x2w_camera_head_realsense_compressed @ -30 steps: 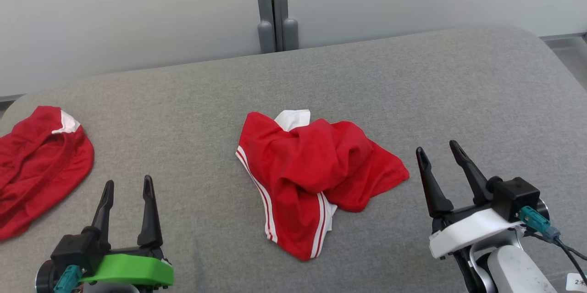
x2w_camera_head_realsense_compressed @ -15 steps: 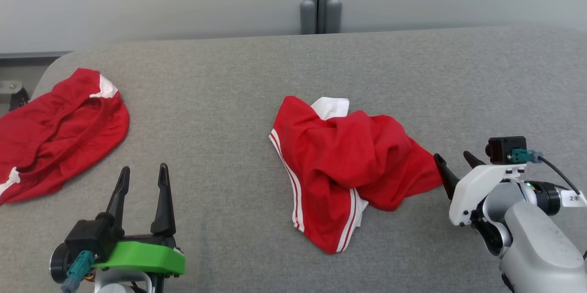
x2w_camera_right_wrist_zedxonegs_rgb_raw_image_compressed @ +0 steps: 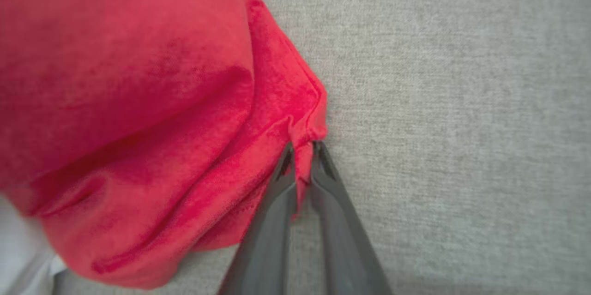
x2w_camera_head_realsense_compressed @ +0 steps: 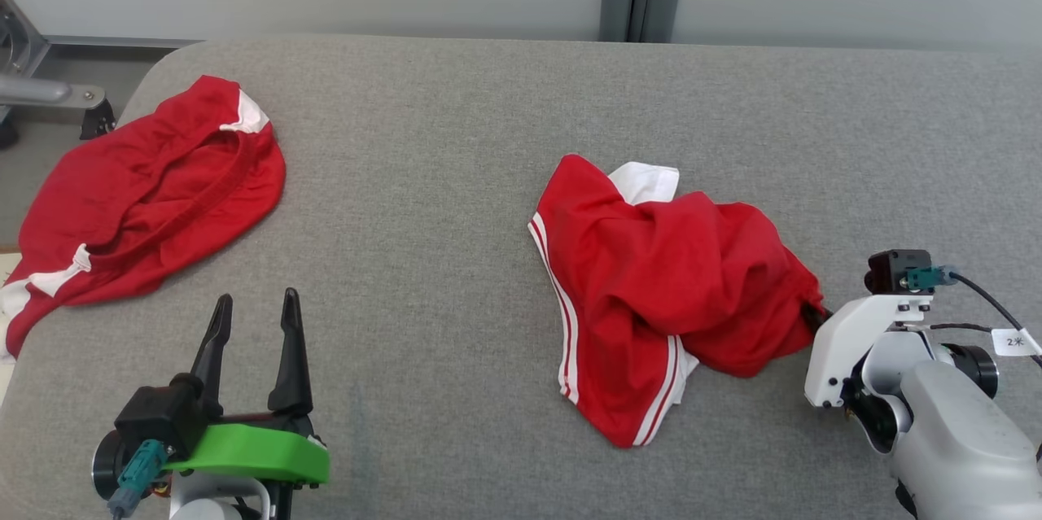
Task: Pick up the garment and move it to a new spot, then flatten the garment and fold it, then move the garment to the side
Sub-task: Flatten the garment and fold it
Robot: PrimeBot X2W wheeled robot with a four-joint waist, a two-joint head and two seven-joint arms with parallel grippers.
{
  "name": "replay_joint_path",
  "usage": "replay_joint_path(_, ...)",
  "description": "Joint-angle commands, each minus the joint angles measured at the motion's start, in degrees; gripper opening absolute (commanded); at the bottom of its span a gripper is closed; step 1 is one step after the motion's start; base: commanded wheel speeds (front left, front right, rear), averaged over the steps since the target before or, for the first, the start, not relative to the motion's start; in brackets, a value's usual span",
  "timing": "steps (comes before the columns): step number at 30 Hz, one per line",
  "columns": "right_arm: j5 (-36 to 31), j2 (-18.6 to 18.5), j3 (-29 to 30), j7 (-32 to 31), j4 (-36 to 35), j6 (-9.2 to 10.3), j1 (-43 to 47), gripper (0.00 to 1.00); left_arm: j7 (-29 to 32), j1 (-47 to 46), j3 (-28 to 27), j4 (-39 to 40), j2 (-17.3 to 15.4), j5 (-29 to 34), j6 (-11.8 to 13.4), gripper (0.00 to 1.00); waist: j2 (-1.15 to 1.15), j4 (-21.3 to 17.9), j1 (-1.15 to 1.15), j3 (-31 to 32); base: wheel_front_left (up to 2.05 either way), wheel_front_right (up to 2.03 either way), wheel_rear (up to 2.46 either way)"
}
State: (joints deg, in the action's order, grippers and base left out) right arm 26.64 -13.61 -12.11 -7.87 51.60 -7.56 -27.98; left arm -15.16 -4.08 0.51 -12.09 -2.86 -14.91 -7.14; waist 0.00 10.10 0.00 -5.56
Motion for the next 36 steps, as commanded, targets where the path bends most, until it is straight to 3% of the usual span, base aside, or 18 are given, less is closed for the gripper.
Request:
replay_joint_path(1, -0.55, -1.02, 0.44, 1.43, 0.68, 0.14, -0.54, 0.0, 0.01, -0.39, -0.09, -0.14, -0.06, -0.49, -0.34, 1.0, 0.0, -0.24, 0.0, 0.33, 0.0, 0.0, 0.0)
replay_joint_path(8, -4.65, -3.59, 3.75, 11.4, 1.5, 0.12, -5.51, 0.0, 0.01, -0.32, -0.19, -0.31, -0.07, -0.64, -0.33, 1.0, 0.0, -1.35, 0.0, 0.82, 0.0, 0.0, 0.0)
replay_joint_path(13, -6.47, -7.43, 5.26, 12.36, 2.45, 0.12, -11.68, 0.0, 0.01, -2.12, 1.17, 0.14, -0.06, -0.85, -0.37, 1.0, 0.0, -0.66, 0.0, -2.06, 0.0, 0.0, 0.0)
replay_joint_path(19, -7.38, -13.36, 8.5, 17.24, 3.86, 0.13, -22.98, 0.0, 0.01, -5.16, 3.34, 0.39, -0.07, -1.32, -0.1, 1.0, 0.0, 2.72, 0.0, -8.0, 0.0, 0.0, 0.0)
replay_joint_path(24, -11.74, -18.22, 12.65, 20.81, 9.08, 0.12, -30.32, 0.0, 0.03, -7.37, 6.19, 0.49, -0.08, -2.77, 0.6, 1.0, 0.0, 7.28, 0.0, -11.44, 0.0, 0.0, 0.0)
replay_joint_path(30, -15.48, -18.55, 15.8, 21.67, 16.49, 0.12, -33.3, 0.0, 0.03, -7.6, 7.81, 0.17, -0.07, -4.05, 1.63, 1.0, 0.0, 9.1, 0.0, -12.17, 0.0, 0.0, 0.0)
replay_joint_path(31, -15.97, -18.2, 16.25, 20.41, 18.33, 0.12, -33.07, 0.3, 0.03, -7.47, 7.87, -0.06, -0.07, -4.1, 1.7, 1.0, 0.0, 8.84, 0.0, -12.03, 0.0, 0.0, 0.0)
replay_joint_path(32, -16.4, -17.82, 16.45, 19.89, 19.25, 0.12, -32.72, 0.91, 0.03, -7.46, 7.95, -0.22, -0.07, -4.17, 1.75, 1.0, 0.0, 8.55, 0.0, -11.84, 0.0, 0.0, 0.0)
replay_joint_path(33, -16.68, -17.6, 16.99, 19.31, 19.96, 0.12, -32.36, 1.0, 0.03, -7.53, 7.95, -0.37, -0.06, -4.2, 1.81, 1.0, 0.0, 8.17, 0.0, -11.63, 0.0, 0.0, 0.0)
replay_joint_path(36, -18.5, -16.84, 18.16, 18.64, 21.32, 0.12, -30.41, 1.0, 0.03, -8.06, 7.91, -0.93, -0.09, -4.02, 1.67, 1.0, 0.0, 6.55, 0.0, -10.61, 0.0, 0.0, 0.0)
